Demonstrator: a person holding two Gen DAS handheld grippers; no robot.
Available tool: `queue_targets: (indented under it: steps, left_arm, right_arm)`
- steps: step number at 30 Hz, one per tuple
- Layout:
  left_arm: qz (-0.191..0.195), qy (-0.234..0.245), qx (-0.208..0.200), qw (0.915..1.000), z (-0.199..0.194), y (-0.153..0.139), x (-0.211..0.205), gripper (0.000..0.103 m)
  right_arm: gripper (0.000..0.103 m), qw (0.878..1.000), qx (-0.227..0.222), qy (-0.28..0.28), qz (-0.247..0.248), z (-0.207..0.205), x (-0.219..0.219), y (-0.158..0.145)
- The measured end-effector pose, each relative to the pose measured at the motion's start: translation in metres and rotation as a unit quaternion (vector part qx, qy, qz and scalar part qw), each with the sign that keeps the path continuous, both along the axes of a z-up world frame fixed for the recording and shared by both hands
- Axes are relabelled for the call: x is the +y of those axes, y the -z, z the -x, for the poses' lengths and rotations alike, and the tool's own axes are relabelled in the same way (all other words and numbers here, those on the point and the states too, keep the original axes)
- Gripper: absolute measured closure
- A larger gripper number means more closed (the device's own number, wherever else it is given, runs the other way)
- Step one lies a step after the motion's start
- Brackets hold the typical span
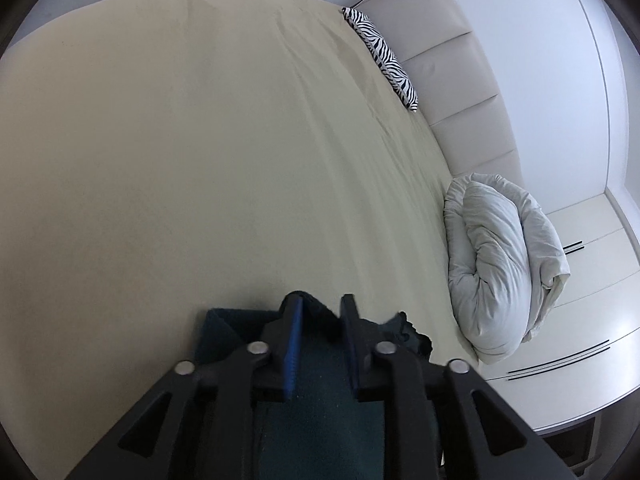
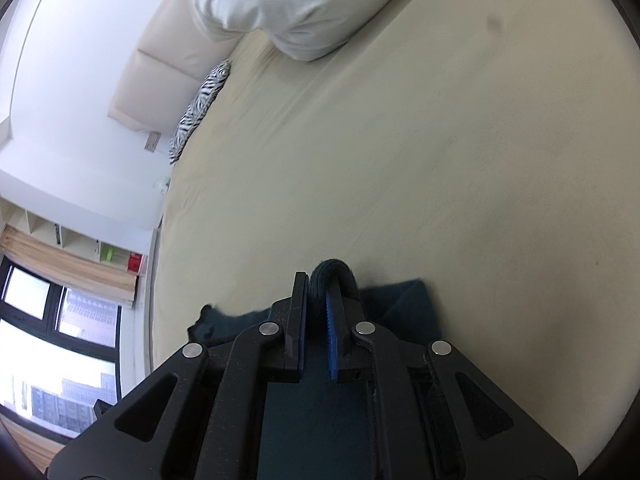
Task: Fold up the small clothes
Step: 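Lift the hem with both grippers and fold it toward the collar, then open both grippers and release the folded sweater onto the bed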
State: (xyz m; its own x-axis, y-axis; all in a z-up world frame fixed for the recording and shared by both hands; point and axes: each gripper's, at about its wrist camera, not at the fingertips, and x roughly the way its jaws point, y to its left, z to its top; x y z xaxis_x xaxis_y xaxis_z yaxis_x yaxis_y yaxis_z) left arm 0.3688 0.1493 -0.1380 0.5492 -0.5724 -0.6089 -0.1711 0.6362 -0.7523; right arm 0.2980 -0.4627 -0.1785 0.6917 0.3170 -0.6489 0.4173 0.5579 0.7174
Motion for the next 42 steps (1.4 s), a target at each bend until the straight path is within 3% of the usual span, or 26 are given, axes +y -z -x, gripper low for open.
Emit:
queue_targets:
  steps: [2,5,6,7,11,18,25,38,42]
  left_arm:
    - [-0.002,-0.005,-0.005,1.0,0.008,-0.002,0.004,0.047]
    - [-0.006,-0.006,-0.022,0.9997,0.027,-0.012,0.012,0.046]
    - [-0.005,-0.005,-0.028,0.9996,0.035,-0.016,0.014,0.046]
    - [-0.008,-0.005,-0.033,0.9994,0.042,-0.019,0.016,0.046]
    - [-0.035,0.005,-0.052,0.998,0.076,-0.03,0.013,0.046]
    - [-0.099,0.035,-0.07,0.992,0.135,-0.035,0.001,0.046]
    - [-0.141,0.05,-0.071,0.9861,0.16,-0.026,-0.001,0.047]
    - [-0.204,0.078,-0.083,0.9723,0.19,-0.016,-0.012,0.072]
    - [-0.223,0.075,-0.089,0.9677,0.194,-0.018,-0.015,0.09]
  right_arm:
    - [0.087,1.0,0.006,-0.003,0.004,-0.005,0.001,0.007]
    - [0.058,0.999,-0.016,-0.004,0.035,0.0,0.006,-0.003]
    - [0.041,0.999,-0.018,0.004,0.046,0.002,0.005,-0.008]
    - [0.038,0.998,-0.027,0.013,0.052,0.005,0.003,-0.013]
    - [0.038,0.997,-0.049,-0.002,0.067,0.024,0.006,-0.034]
    - [0.038,0.984,-0.027,-0.075,0.158,0.073,0.04,-0.043]
    - [0.038,0.979,-0.019,-0.106,0.173,0.125,0.055,-0.036]
    - [0.04,0.977,0.001,-0.111,0.18,0.147,0.054,-0.028]
    - [0.04,0.975,0.004,-0.117,0.187,0.15,0.056,-0.027]
